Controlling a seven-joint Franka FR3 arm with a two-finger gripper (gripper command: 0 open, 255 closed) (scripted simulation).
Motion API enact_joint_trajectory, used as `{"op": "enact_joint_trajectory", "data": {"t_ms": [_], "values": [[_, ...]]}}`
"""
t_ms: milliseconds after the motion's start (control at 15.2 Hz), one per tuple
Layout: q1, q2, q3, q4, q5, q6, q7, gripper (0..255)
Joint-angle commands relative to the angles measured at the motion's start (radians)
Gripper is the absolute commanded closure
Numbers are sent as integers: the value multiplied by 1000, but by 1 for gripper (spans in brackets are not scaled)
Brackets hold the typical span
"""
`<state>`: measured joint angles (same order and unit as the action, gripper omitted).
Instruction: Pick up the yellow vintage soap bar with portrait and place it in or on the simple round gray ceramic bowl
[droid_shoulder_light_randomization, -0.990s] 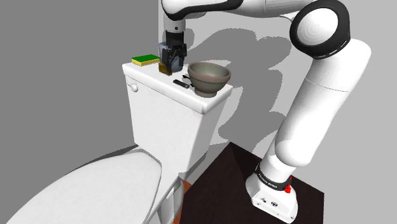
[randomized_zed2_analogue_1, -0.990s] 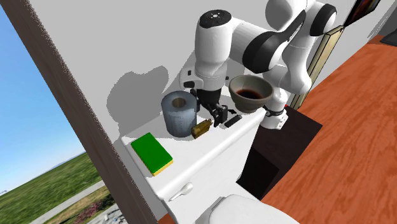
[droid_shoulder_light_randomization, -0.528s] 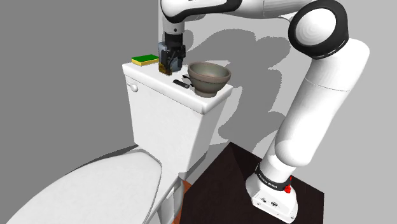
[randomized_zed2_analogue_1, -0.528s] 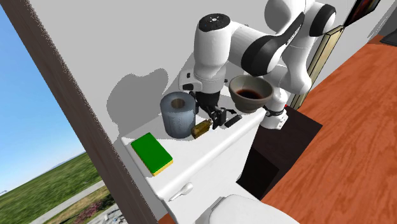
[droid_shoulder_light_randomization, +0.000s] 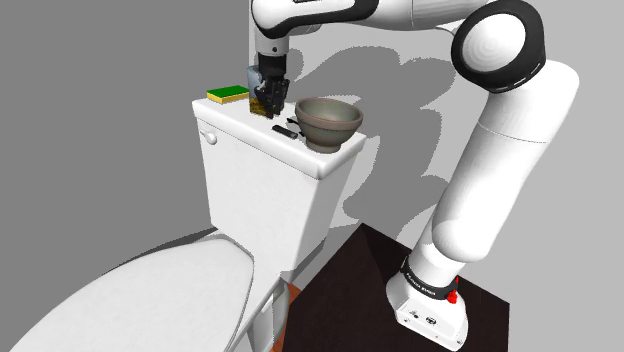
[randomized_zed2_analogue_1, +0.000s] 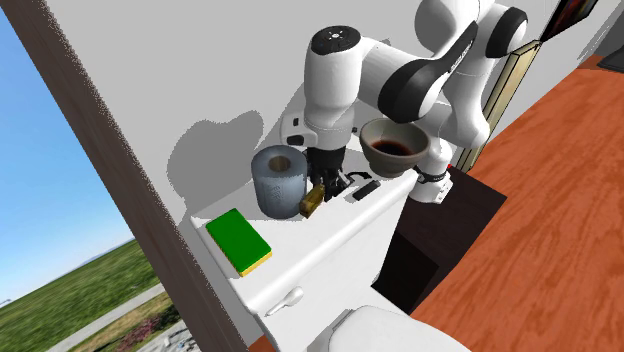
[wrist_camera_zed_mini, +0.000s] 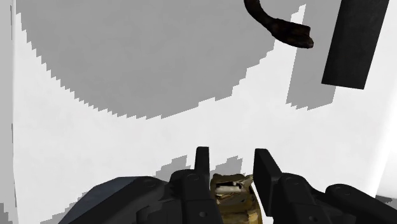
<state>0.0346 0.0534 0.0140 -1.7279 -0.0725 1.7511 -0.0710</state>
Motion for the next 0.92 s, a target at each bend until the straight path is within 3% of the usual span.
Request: {"op": "enact_joint_trajectory", "data": {"t_ms": [0, 858], "values": [[0, 2, 0, -1, 0, 0, 0, 255], [1, 15, 0, 178, 1, -165, -10, 255]]}}
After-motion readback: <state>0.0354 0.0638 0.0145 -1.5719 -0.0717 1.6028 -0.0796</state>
